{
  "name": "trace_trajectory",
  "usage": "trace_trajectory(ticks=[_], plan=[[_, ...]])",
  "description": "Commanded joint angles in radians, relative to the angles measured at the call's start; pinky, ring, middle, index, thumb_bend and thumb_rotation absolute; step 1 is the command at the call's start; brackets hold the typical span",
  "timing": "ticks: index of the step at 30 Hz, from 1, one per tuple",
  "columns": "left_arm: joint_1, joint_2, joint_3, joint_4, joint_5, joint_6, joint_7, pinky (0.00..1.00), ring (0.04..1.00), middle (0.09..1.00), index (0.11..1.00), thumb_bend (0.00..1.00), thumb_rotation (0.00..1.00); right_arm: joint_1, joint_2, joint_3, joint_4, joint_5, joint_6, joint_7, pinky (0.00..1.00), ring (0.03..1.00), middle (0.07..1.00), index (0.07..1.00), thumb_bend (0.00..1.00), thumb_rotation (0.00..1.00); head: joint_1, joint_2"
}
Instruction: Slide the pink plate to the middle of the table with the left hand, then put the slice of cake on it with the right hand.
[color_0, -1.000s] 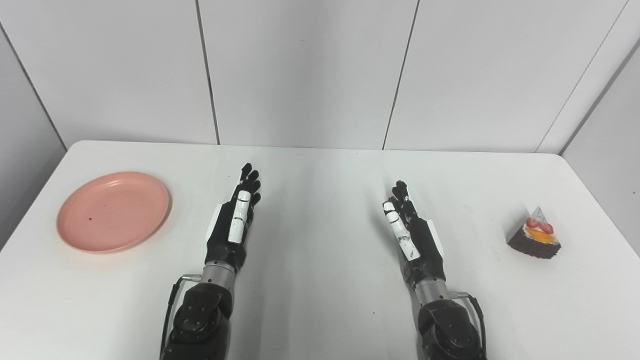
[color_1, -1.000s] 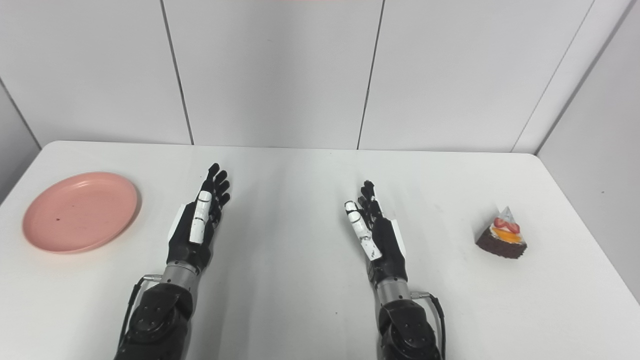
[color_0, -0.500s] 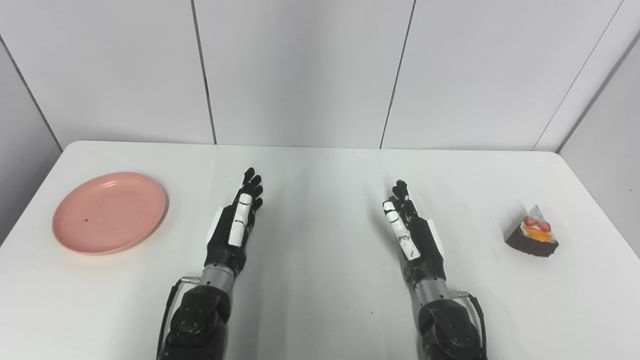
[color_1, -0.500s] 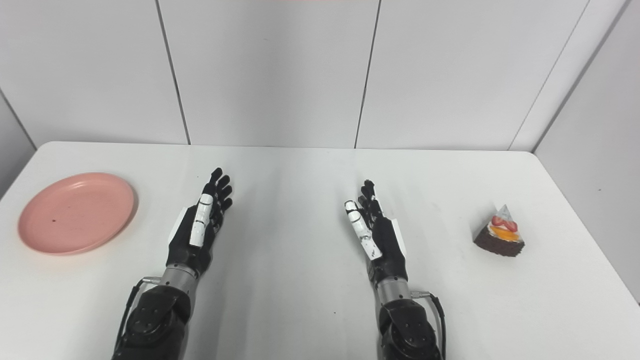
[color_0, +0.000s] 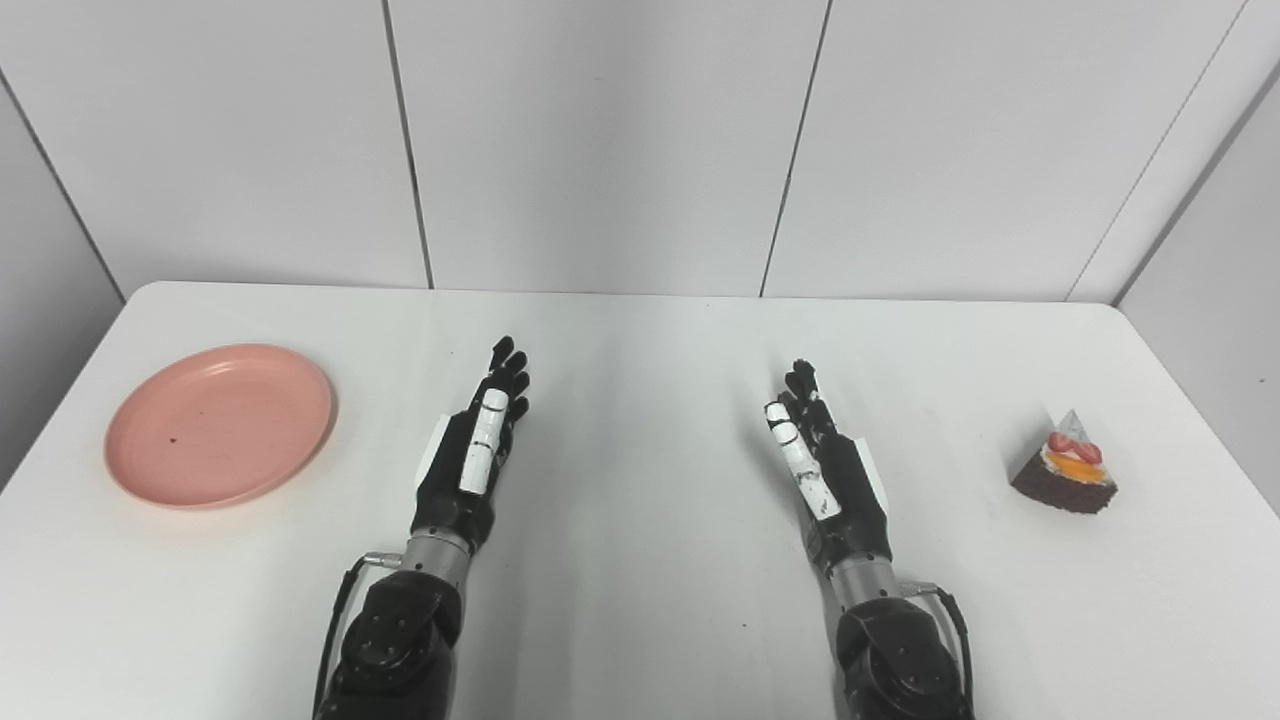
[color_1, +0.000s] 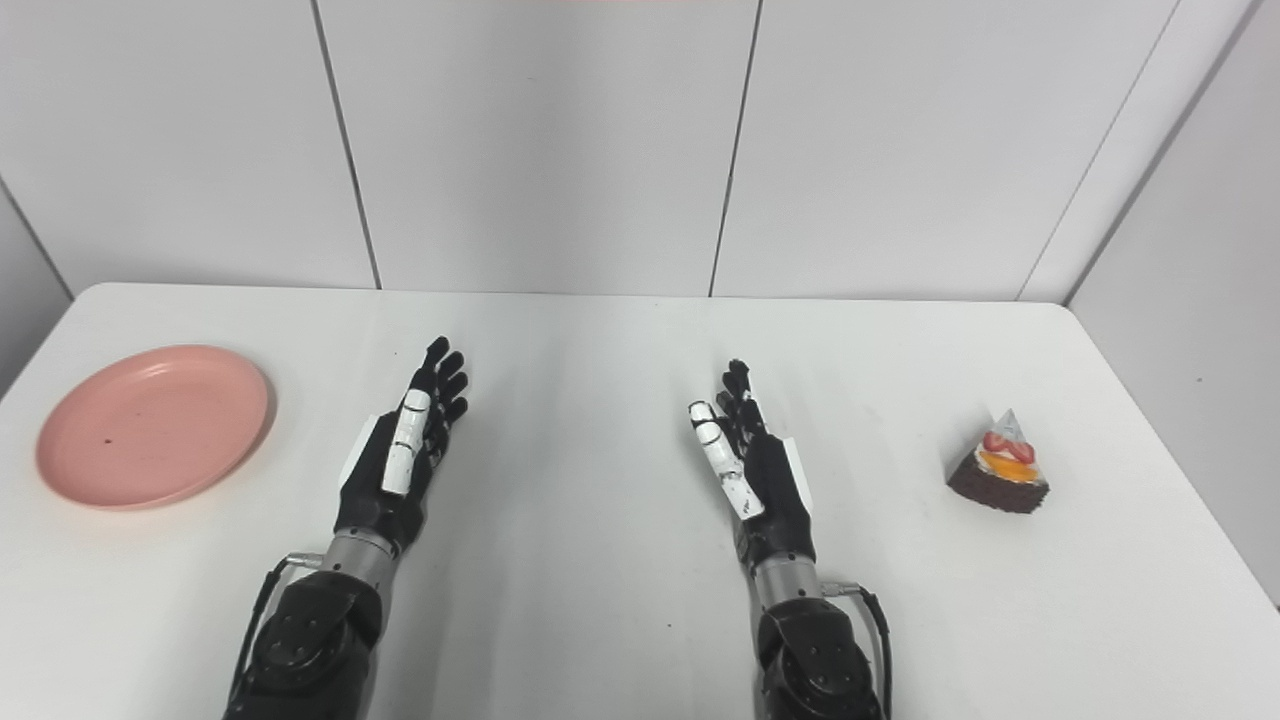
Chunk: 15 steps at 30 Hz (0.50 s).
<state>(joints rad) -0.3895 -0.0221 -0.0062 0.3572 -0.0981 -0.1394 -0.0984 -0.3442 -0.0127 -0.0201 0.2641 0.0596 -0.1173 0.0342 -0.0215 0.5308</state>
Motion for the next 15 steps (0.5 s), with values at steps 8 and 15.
trace_trajectory(ticks=[8,15], plan=[[0.059,0.009,-0.016,0.020,0.004,0.022,-0.010,1.00,1.000,1.000,1.000,0.73,1.00,-0.032,0.002,-0.001,-0.030,0.009,-0.046,0.009,1.00,1.000,1.000,1.000,0.65,0.74,0.001,0.000],[0.057,0.012,-0.019,0.028,0.000,0.010,-0.012,1.00,1.000,1.000,1.000,0.73,1.00,-0.031,0.000,0.000,-0.032,0.006,-0.041,0.008,1.00,1.000,1.000,1.000,0.66,0.75,0.001,0.000]])
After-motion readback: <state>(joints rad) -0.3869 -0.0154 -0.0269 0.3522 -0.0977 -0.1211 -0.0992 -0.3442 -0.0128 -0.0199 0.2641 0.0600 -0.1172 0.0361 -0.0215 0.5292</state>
